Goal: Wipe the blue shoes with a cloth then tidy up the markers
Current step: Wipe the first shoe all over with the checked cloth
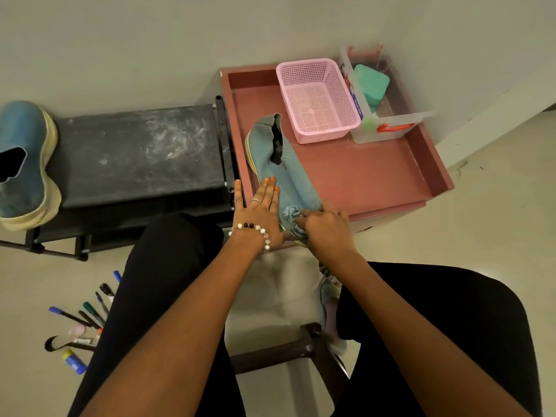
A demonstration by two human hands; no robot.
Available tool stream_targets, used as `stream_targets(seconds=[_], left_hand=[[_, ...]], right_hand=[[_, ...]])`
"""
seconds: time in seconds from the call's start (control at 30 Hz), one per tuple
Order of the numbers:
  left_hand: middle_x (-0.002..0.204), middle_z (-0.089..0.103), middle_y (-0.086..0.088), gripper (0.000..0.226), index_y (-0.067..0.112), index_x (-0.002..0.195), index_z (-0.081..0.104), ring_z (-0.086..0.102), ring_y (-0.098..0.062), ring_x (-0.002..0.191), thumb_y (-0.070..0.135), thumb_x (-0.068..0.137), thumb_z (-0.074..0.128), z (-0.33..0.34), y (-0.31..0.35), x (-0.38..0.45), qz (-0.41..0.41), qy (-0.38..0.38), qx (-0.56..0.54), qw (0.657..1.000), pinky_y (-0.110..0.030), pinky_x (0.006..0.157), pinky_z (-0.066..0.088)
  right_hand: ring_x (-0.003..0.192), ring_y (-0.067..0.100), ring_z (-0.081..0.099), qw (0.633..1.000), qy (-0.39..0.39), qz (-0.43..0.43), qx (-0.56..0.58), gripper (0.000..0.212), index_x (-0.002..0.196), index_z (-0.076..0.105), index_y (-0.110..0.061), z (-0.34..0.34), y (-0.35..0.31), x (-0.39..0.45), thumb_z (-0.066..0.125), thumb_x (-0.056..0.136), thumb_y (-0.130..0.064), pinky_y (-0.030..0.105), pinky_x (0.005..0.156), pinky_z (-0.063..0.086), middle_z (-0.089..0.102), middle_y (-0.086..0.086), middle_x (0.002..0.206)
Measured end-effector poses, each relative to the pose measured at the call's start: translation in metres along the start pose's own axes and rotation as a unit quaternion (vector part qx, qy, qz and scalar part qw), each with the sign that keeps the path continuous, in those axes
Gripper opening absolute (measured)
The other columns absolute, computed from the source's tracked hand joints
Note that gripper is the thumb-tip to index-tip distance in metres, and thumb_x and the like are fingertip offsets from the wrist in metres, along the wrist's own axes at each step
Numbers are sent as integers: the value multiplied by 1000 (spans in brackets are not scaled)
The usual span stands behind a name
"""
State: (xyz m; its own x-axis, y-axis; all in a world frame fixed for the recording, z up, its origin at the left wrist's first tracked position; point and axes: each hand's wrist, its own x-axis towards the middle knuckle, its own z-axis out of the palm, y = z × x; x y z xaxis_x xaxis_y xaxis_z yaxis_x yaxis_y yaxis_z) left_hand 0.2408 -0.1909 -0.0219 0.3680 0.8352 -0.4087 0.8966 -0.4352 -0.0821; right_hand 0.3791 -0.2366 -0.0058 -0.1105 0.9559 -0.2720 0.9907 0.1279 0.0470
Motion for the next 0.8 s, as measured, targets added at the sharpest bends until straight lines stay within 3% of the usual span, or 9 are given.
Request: stream_targets(seconds=[0.17,0.27,0.33,0.4,0.5,0.57,0.63,0.7,0.8], left_hand=[[156,-28,-1,100,14,150,-15,-26,-13,142,74,83,27,-4,-3,6,3,-37,-62,997,-67,106,-16],[155,-28,1,104,13,150,-17,-28,-12,142,76,81,30,-6,-3,7,-2,-56,-96,994,-66,105,-20],[155,-29,0,107,12,149,-18,-28,-12,142,79,80,30,-7,-3,8,-3,-62,-103,993,-65,103,-21],[155,-29,0,107,13,150,-16,-27,-12,142,79,80,30,-5,-2,9,-2,-57,-100,993,-66,105,-19],[155,-29,-1,104,13,150,-15,-26,-13,142,76,82,31,-4,-2,7,-3,-43,-81,996,-67,104,-19],[155,-29,-3,102,11,150,-15,-26,-15,143,72,84,33,-3,-2,6,0,-35,-68,997,-67,103,-18],[155,-29,-3,103,11,150,-15,-25,-15,143,72,84,36,-1,-2,6,-2,-26,-68,997,-68,102,-19],[155,-28,-3,105,11,150,-15,-25,-15,143,72,83,38,0,-1,6,-5,-24,-73,997,-69,101,-20],[155,-28,-4,100,12,151,-14,-26,-16,143,68,86,38,0,-1,6,-7,-26,-75,997,-71,103,-15]], right_hand=[[124,28,40,1000,20,-5,2,39,114,61,-19,-15,-22,38,71,77,-24,40,83,39,55,-6,124],[109,29,56,995,97,16,-11,23,94,73,-19,-22,-25,55,72,71,-17,37,72,43,66,-7,113],[116,32,51,997,80,-12,8,29,105,69,-14,-18,-21,57,70,76,-18,40,76,40,62,-4,123],[116,33,50,997,73,-17,10,44,109,67,-13,-10,-17,50,78,68,-21,40,77,41,62,-2,125],[101,28,55,999,32,-10,19,46,96,71,-18,-1,-10,28,87,55,-29,35,69,45,68,-7,110],[96,23,52,999,40,-21,13,31,90,70,-21,5,0,9,83,64,-32,32,66,40,70,-10,98],[107,22,45,999,31,-38,7,20,101,67,-21,6,8,-3,67,81,-23,32,72,34,68,-9,105],[115,22,41,1000,9,-24,2,22,105,64,-20,2,7,-5,58,85,-12,34,79,35,66,-6,106],[118,23,43,999,-1,-23,-22,19,100,64,-16,-10,-1,10,58,83,-10,37,84,39,67,1,99]])
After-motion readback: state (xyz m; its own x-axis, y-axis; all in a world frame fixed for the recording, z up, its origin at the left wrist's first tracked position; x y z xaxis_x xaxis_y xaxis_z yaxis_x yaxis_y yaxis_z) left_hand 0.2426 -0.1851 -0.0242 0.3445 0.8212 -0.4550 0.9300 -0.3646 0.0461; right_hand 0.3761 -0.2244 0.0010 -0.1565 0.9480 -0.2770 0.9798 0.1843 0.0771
